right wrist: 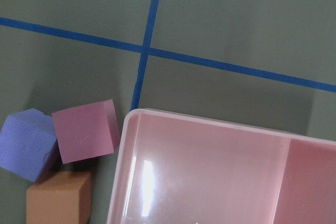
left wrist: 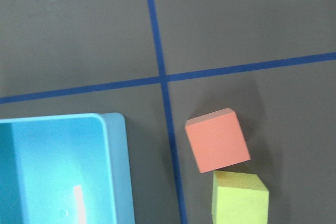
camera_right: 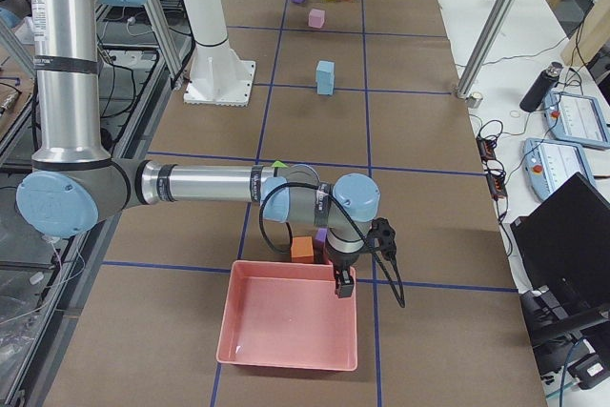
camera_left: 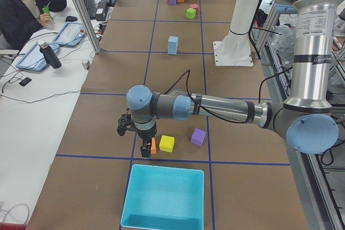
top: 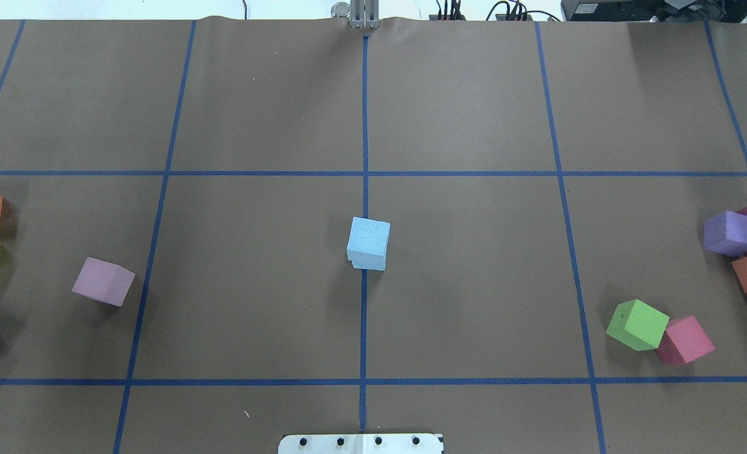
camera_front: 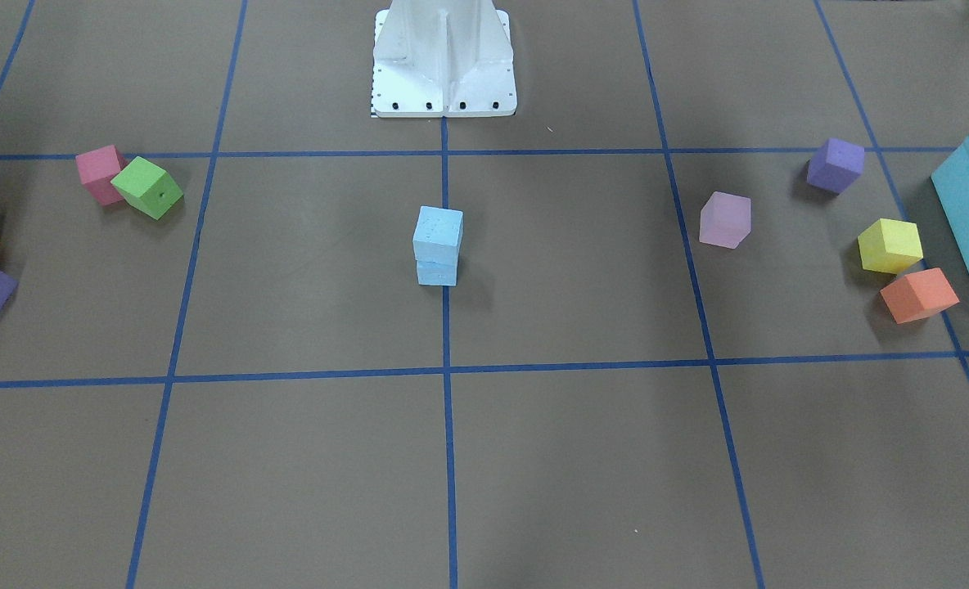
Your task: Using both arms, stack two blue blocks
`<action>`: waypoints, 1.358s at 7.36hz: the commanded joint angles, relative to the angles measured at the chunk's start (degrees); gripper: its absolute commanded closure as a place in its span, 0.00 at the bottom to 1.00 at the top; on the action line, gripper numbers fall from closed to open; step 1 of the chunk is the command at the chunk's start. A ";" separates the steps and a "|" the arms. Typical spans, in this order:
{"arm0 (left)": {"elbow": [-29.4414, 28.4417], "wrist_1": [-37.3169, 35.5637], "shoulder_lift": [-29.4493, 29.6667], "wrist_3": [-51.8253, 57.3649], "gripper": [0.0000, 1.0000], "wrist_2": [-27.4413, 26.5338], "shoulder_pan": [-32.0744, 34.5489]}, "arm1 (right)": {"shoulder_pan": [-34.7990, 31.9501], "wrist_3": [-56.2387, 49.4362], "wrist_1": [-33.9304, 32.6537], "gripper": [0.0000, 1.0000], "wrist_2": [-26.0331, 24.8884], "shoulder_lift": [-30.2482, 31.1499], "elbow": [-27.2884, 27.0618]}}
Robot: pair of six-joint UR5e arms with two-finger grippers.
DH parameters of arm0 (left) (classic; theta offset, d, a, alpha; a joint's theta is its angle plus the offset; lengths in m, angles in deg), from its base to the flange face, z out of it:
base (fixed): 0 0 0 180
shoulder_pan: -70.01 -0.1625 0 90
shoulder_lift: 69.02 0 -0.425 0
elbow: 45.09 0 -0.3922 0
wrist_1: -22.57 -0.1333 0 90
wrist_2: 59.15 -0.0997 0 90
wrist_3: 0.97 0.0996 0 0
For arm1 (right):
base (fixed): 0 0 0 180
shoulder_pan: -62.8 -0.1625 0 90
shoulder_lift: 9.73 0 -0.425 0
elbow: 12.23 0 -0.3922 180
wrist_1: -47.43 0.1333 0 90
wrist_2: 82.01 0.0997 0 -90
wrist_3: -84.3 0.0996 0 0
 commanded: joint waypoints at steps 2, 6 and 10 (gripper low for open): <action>-0.39 5.92 -4.09 1.51 0.02 0.30 2.80 | 0.05 0.00 0.02 0.00 0.00 0.00 -0.05; 0.32 7.07 -6.47 1.25 0.02 -0.84 2.54 | 0.05 0.09 -0.06 0.00 0.09 -0.09 -0.05; 0.23 9.19 -8.05 0.90 0.02 -0.31 2.54 | 0.05 0.09 -0.06 0.00 0.18 -0.09 -0.05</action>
